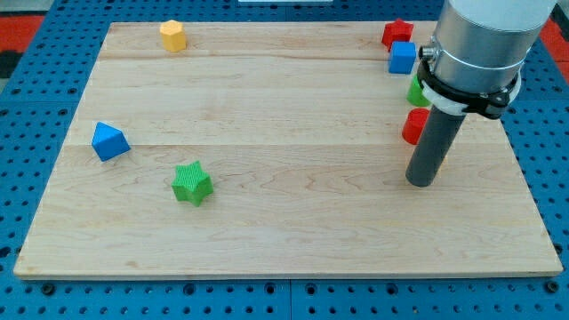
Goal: Point at the green star
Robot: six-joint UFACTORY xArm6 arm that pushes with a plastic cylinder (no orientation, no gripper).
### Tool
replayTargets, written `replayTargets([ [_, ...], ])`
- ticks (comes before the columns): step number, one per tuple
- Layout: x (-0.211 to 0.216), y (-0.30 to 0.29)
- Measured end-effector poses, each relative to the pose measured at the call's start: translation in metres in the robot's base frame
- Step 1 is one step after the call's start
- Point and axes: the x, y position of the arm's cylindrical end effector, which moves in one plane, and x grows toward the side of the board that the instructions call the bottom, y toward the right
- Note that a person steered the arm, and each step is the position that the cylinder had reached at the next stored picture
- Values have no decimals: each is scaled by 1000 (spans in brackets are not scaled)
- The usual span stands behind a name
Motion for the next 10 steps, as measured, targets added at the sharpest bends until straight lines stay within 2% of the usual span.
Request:
replayTargets([
  [1,20,-62],
  [2,17,-98],
  [4,-43,-189],
  [5,-53,-247],
  [6,-42,-316],
  [7,-10,-356],
  [10,17,-325],
])
